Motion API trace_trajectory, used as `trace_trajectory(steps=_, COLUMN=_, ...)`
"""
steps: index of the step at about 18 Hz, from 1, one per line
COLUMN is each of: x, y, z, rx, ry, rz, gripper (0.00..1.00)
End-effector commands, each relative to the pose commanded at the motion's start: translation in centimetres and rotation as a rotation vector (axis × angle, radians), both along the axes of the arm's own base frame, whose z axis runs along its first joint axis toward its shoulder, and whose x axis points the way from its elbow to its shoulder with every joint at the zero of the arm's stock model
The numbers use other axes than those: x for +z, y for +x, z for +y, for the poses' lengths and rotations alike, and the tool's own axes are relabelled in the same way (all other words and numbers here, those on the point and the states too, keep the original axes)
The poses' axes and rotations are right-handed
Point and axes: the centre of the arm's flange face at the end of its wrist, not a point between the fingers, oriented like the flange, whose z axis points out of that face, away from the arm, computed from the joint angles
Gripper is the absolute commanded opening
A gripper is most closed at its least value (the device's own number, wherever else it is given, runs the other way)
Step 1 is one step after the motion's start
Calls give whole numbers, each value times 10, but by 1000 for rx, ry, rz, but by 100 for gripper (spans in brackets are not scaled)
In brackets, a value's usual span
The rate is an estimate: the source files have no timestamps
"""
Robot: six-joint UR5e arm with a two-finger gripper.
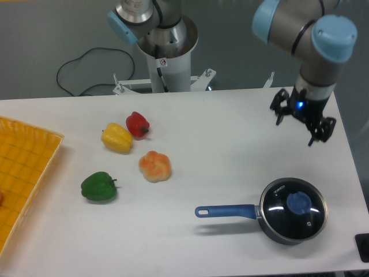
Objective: Open the lid
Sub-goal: 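Lower the open gripper over the blue knob of the glass lid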
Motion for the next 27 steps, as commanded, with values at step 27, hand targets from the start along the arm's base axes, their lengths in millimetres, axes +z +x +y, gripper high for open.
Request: trace_trajectory(steps=27, x=-14, y=-61, z=61, rx=488, ry=-91, rz=-160, gripper=100)
